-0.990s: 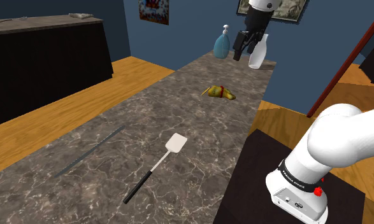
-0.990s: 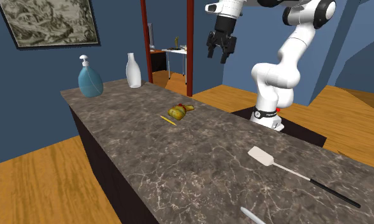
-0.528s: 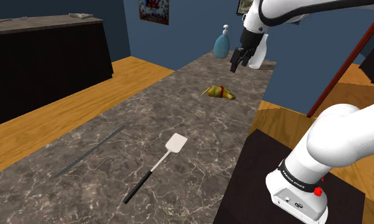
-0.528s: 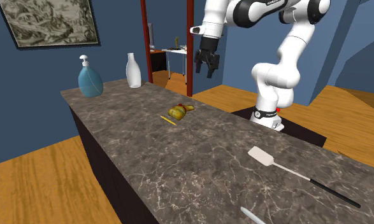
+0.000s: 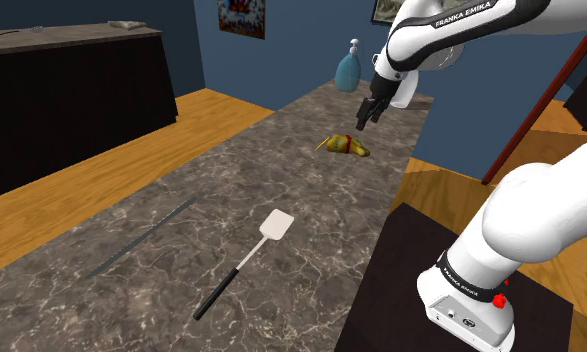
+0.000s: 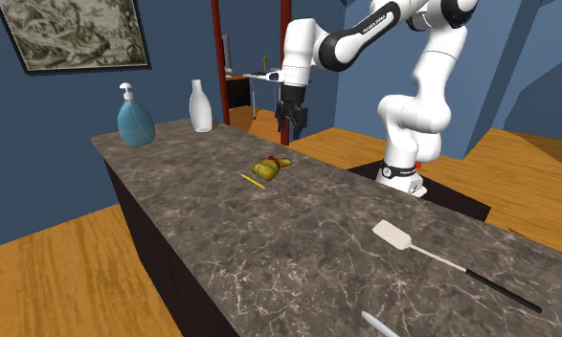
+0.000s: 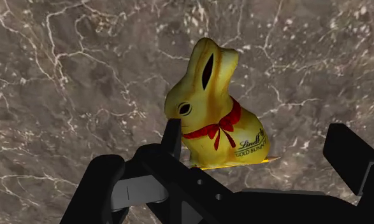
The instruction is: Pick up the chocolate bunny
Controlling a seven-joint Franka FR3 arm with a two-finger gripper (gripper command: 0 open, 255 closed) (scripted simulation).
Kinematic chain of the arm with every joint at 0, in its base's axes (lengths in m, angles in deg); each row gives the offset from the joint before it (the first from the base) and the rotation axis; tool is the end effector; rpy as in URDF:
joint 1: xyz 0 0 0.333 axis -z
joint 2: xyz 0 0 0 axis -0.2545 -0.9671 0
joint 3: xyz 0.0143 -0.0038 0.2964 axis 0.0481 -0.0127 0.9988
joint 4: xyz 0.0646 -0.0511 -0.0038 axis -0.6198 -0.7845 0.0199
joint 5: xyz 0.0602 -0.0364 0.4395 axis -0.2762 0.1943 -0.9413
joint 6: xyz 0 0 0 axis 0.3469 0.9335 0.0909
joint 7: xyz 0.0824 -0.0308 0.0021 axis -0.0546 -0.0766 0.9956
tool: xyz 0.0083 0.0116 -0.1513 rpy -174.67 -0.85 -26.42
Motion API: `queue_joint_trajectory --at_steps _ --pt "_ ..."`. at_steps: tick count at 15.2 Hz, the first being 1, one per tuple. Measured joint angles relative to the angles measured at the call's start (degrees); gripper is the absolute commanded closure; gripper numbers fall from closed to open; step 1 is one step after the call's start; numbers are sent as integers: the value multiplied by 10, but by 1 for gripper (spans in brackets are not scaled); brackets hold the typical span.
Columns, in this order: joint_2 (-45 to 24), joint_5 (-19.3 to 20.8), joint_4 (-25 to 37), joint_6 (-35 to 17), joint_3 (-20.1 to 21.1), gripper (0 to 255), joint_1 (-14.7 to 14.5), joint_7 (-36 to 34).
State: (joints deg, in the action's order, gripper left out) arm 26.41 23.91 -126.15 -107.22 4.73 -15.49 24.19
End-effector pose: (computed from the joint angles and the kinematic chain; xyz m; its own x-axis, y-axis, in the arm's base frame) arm 0.4642 -0.1463 0.3445 0.9886 0.0671 0.1346 0.0696 -0.9975 -0.0143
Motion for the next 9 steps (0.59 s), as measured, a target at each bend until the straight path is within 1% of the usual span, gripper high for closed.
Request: queue_joint_trajectory --at_steps 3,5,7,9 --pt "-60 -31 2 -50 -37 0 -10 53" --pt "-100 -60 8 -79 -58 0 -19 91" --pt "-129 -80 12 -99 -70 0 -24 116" --pt "-143 -91 8 -115 -73 0 -27 126"
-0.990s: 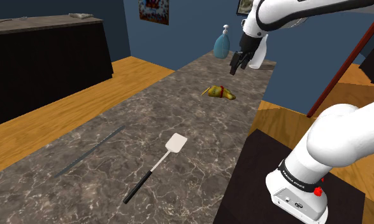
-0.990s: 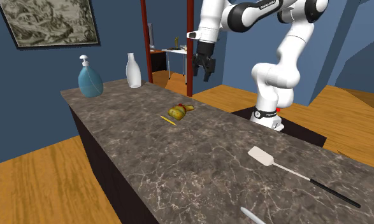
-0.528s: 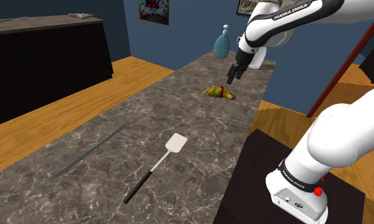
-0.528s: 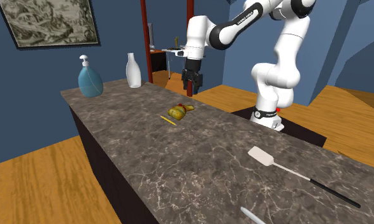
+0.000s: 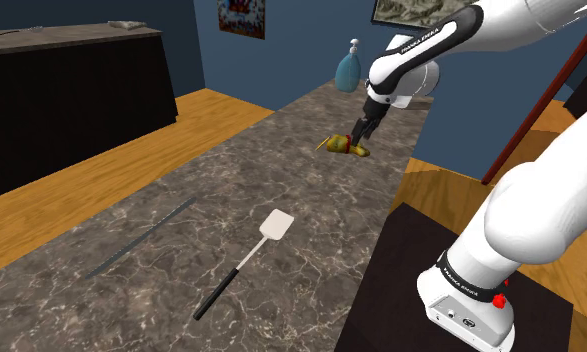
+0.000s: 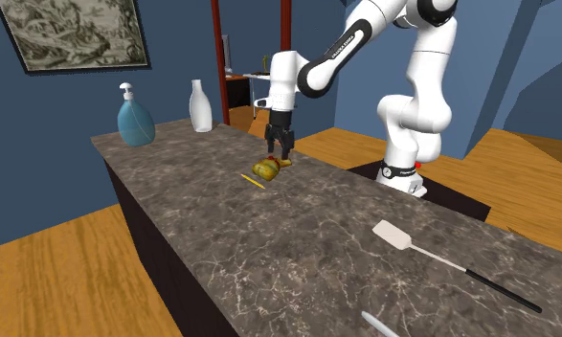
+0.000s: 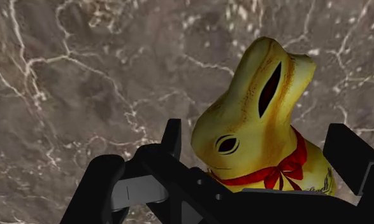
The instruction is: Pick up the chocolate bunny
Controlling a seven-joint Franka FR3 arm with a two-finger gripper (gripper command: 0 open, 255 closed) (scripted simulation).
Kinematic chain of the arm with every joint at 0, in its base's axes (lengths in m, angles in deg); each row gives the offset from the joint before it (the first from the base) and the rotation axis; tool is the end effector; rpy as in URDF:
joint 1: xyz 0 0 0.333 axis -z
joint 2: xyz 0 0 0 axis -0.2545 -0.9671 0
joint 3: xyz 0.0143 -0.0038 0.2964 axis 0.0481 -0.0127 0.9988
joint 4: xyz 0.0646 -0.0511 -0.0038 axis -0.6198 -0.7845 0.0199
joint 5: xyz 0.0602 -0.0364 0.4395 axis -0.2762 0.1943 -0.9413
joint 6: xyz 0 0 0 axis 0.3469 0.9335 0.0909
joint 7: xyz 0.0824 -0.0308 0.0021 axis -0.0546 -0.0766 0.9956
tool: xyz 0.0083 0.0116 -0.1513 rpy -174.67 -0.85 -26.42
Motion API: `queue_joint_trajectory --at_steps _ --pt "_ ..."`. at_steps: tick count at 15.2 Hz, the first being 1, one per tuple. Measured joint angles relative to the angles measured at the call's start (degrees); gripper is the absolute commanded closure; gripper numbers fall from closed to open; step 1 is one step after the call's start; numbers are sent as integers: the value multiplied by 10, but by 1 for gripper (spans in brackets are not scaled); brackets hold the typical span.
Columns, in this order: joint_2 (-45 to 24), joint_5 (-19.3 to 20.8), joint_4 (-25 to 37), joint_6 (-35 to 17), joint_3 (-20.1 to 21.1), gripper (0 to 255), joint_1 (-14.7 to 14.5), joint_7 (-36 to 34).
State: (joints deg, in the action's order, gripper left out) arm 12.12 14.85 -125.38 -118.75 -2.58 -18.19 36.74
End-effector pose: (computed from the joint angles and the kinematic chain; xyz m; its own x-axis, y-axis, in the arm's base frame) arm 0.4757 -0.1874 0.2500 0.9873 0.0852 0.1340 0.0942 -0.9936 -0.0628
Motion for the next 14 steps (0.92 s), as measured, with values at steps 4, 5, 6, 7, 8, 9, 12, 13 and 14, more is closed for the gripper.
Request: queue_joint_trajectory --at_steps 4,5,6,7,8,9,12,13,14 --pt "-23 -19 -11 -31 -5 0 -4 17" --pt "-27 -23 -11 -35 -6 0 -5 20" --pt "-29 -23 -12 -36 -6 255 -6 21" --pt "-29 -24 -12 -37 -6 255 -6 21" --pt "-29 -24 -12 -38 -6 255 -6 22" --pt "-30 -24 -12 -38 -6 255 -6 22" --pt "-30 -25 -12 -38 -6 255 -6 22" --pt "-30 -25 -12 -38 -6 255 -6 22" --pt "-30 -25 -12 -38 -6 255 -6 22"
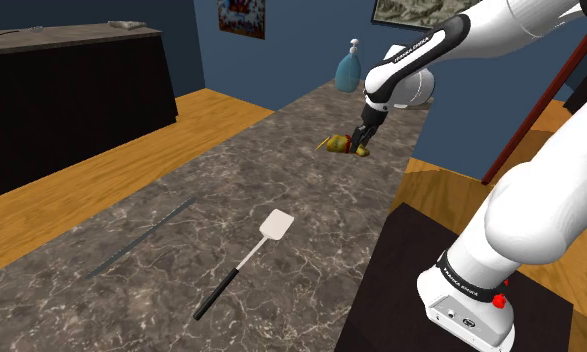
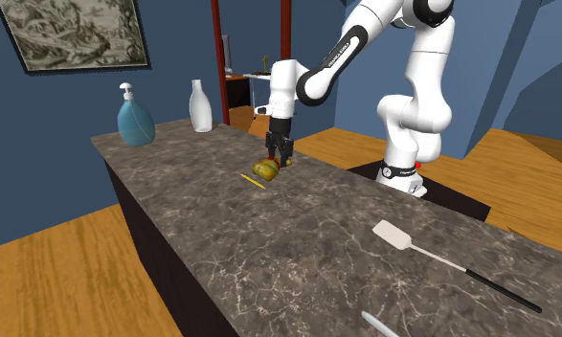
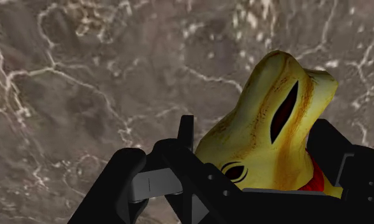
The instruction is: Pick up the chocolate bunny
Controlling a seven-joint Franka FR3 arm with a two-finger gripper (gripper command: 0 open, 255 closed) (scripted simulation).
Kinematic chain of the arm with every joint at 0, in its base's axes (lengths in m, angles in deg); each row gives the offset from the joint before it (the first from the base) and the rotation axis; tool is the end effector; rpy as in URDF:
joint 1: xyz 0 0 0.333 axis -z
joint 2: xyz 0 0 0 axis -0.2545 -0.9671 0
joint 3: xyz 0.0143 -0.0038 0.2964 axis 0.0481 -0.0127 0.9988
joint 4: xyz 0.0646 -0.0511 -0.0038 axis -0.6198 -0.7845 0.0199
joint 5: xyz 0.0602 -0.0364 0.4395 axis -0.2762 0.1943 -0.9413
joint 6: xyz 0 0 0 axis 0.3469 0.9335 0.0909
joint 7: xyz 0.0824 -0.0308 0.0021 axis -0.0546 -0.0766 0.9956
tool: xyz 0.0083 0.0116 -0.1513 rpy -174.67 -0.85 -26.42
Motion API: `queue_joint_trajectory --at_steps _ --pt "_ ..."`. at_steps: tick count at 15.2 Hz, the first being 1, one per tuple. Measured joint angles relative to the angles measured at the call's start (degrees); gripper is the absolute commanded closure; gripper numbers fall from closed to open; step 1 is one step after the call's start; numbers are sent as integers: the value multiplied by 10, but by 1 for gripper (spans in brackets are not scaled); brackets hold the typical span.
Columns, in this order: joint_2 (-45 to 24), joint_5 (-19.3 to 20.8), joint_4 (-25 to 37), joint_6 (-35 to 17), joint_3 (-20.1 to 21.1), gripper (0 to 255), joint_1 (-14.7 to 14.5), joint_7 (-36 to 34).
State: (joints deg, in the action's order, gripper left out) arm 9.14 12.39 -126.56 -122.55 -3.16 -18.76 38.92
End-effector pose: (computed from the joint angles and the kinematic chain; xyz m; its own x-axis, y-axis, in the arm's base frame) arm 0.4719 -0.1879 0.2229 0.9873 0.0848 0.1345 0.0939 -0.9936 -0.0627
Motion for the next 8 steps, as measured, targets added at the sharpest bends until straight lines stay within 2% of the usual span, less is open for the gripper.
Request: queue_joint_trajectory --at_steps 3,8 --pt "3 2 1 3 1 255 0 -2" --pt "31 25 13 40 6 255 5 -23"
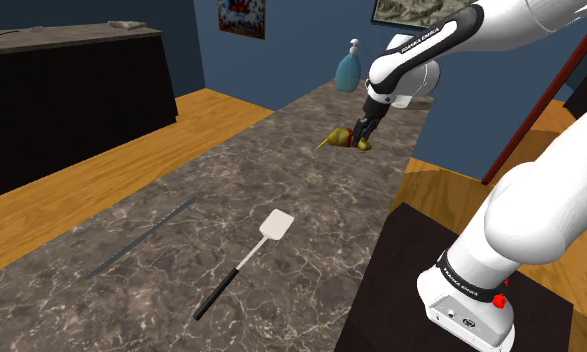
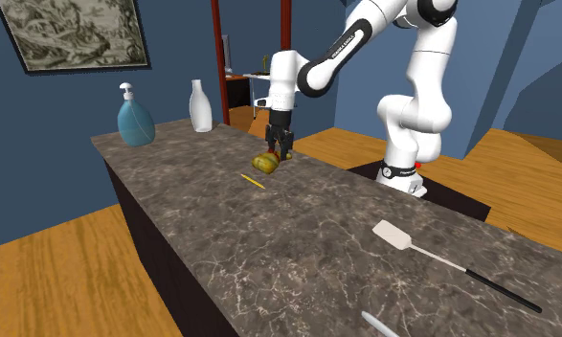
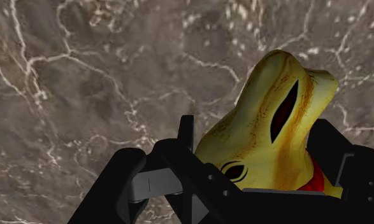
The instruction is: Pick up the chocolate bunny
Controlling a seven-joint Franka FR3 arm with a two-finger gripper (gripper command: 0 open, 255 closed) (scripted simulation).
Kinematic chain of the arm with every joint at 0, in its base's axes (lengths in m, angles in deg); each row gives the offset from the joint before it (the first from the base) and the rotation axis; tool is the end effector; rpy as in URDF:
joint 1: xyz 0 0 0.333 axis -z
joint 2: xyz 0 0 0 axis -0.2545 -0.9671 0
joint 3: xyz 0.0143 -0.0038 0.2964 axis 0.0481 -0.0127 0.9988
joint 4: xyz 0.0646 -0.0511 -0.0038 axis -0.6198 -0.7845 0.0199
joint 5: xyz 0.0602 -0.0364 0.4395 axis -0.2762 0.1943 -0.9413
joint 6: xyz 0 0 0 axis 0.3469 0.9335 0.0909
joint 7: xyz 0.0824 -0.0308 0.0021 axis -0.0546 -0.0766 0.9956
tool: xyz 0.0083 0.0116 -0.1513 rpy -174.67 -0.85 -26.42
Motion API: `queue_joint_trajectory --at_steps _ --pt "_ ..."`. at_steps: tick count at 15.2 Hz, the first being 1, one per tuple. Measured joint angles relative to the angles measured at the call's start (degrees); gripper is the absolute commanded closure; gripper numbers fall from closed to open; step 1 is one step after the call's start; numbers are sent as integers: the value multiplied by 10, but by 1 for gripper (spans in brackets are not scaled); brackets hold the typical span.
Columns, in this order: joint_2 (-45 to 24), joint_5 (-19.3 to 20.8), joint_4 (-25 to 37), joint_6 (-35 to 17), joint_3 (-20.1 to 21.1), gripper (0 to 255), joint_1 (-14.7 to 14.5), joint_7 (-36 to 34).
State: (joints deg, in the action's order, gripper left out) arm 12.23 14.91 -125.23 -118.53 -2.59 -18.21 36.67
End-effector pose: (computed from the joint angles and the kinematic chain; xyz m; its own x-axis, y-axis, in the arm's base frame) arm 0.4763 -0.1875 0.2517 0.9872 0.0851 0.1346 0.0943 -0.9936 -0.0630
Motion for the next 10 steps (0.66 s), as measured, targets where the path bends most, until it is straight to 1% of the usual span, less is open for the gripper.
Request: queue_joint_trajectory --at_steps 10 --pt "50 31 34 79 11 255 9 -29"
